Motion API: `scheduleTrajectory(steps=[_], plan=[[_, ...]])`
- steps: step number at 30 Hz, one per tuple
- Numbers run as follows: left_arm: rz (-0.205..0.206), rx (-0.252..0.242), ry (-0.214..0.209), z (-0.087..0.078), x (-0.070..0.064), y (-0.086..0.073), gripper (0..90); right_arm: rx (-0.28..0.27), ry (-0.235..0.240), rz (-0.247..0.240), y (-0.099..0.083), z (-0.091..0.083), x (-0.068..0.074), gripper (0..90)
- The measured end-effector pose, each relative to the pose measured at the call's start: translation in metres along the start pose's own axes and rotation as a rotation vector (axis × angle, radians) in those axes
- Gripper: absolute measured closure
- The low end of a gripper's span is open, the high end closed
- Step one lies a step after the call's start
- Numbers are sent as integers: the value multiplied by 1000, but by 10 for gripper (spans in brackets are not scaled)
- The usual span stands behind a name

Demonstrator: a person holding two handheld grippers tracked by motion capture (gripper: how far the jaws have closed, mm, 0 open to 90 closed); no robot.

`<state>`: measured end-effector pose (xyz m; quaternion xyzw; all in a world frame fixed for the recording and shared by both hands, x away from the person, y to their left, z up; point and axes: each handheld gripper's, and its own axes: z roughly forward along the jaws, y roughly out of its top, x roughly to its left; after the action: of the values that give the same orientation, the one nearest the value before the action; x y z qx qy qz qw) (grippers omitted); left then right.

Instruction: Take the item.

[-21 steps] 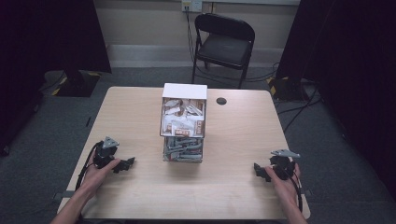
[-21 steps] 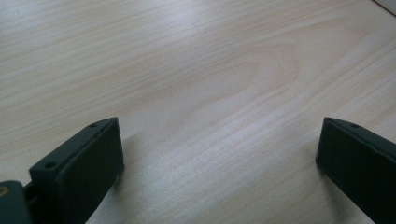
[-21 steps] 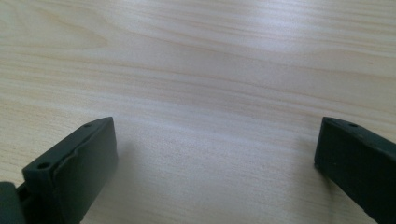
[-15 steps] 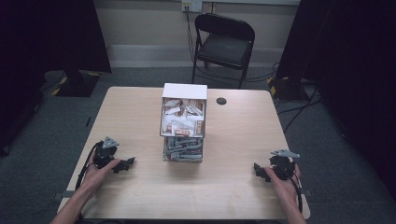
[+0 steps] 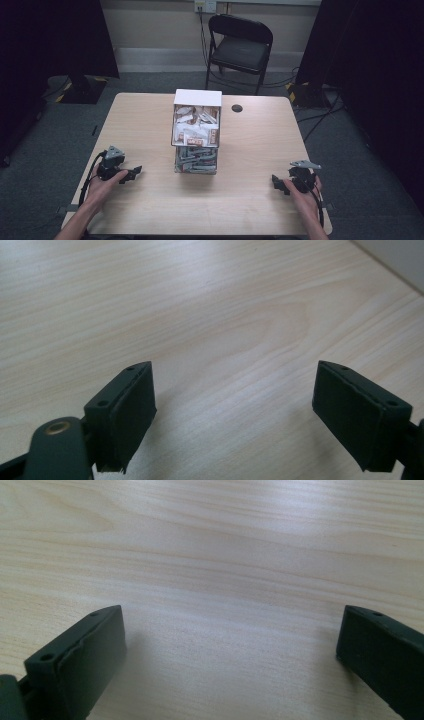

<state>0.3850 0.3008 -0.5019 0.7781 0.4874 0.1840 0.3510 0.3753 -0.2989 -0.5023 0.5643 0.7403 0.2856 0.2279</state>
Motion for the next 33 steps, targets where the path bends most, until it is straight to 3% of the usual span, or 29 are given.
scheduleTrajectory(steps=[6,13,19,33], plan=[[-16,-62,-28,-9,-1,3,212,0,0,-1,0,0,0,0],[-20,-98,-58,-16,-3,5,233,0,2,-2,0,0,0,0],[8,-113,-82,-20,-9,9,242,0,2,-2,0,0,0,0],[69,-144,-178,-30,-31,21,291,1,2,-2,0,0,0,0]])
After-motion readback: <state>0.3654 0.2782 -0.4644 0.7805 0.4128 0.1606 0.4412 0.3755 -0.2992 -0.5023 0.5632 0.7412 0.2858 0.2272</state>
